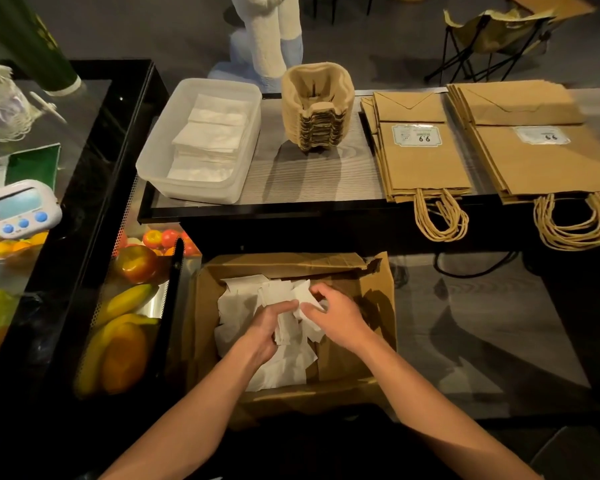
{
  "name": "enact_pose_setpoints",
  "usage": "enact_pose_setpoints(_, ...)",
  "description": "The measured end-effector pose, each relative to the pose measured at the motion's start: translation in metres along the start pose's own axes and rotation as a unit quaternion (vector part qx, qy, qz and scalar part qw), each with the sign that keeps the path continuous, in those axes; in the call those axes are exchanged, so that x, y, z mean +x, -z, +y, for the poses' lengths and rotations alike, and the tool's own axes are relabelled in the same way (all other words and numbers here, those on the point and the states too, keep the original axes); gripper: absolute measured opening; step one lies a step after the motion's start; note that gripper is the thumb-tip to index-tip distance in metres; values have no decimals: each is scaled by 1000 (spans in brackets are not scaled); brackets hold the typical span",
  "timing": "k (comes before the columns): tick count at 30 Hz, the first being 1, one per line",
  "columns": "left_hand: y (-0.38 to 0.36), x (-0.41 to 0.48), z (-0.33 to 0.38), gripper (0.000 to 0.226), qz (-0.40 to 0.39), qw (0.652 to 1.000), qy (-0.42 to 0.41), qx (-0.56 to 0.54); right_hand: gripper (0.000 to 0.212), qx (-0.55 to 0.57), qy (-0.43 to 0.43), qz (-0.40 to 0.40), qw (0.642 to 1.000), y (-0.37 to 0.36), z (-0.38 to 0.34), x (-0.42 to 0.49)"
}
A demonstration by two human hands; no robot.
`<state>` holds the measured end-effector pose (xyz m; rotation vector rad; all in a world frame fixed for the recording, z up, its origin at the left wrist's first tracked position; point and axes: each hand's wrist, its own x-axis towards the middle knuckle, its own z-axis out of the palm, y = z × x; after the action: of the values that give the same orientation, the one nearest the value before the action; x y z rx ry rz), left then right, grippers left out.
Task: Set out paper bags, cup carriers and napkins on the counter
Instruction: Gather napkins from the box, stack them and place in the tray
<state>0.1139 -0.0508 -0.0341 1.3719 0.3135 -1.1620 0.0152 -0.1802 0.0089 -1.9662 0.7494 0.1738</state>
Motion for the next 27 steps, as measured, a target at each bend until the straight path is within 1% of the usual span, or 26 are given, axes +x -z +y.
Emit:
enact_pose_setpoints(1,0,-2,1,50,-3,1000,0,2,52,-2,-9,-19,1000,1,-2,0)
enact_pose_setpoints(3,2,-4,3,41,-11,1000,2,-12,58,-16,-20,-33,999,1,-4,0)
enact_pose_setpoints(5,5,-6,5,43,-18,1000,0,-24,56,-29,-32,-35,998,0,-4,0)
enact_pose_setpoints(7,6,-8,7,51,-19,999,-9,-47,49,-1,-36,-26,999,-1,-3,1)
enact_pose_setpoints(8,5,-10,8,51,-19,998,-9,-65,41,39,-36,-16,998,-1,-4,2)
enact_pose_setpoints(10,5,-12,9,52,-23,994,-1,-108,25,164,-49,2,985,-1,-9,3)
enact_pose_setpoints(12,5,-13,10,56,-55,989,-1,-136,22,294,-70,-8,953,-3,-17,3)
enact_pose_setpoints(13,5,-14,10,60,-77,986,-5,-149,24,308,-69,-16,949,-6,-20,4)
enact_pose_setpoints(15,4,-16,10,59,-105,980,-2,-168,30,221,-51,-16,974,-15,-24,4)
enact_pose_setpoints(17,1,-19,13,47,-113,981,-4,-157,35,115,-34,9,993,-25,-26,4)
enact_pose_setpoints(19,0,-19,14,36,-118,984,-13,-134,40,32,-7,31,999,-30,-30,1)
enact_pose_setpoints(21,1,-19,17,34,-105,985,-13,-137,43,-70,29,39,996,-31,-33,0)
enact_pose_setpoints(22,2,-20,19,34,-93,985,-14,-144,42,-107,45,50,992,-29,-35,0)
enact_pose_setpoints(24,2,-23,24,38,-73,984,-19,-161,35,-130,58,88,986,-24,-40,-1)
enact_pose_setpoints(26,-1,-29,32,36,-65,980,-28,-184,34,-82,31,117,989,-21,-44,0)
enact_pose_setpoints(27,-4,-32,37,32,-63,979,-36,-190,39,-38,9,121,992,-20,-46,-1)
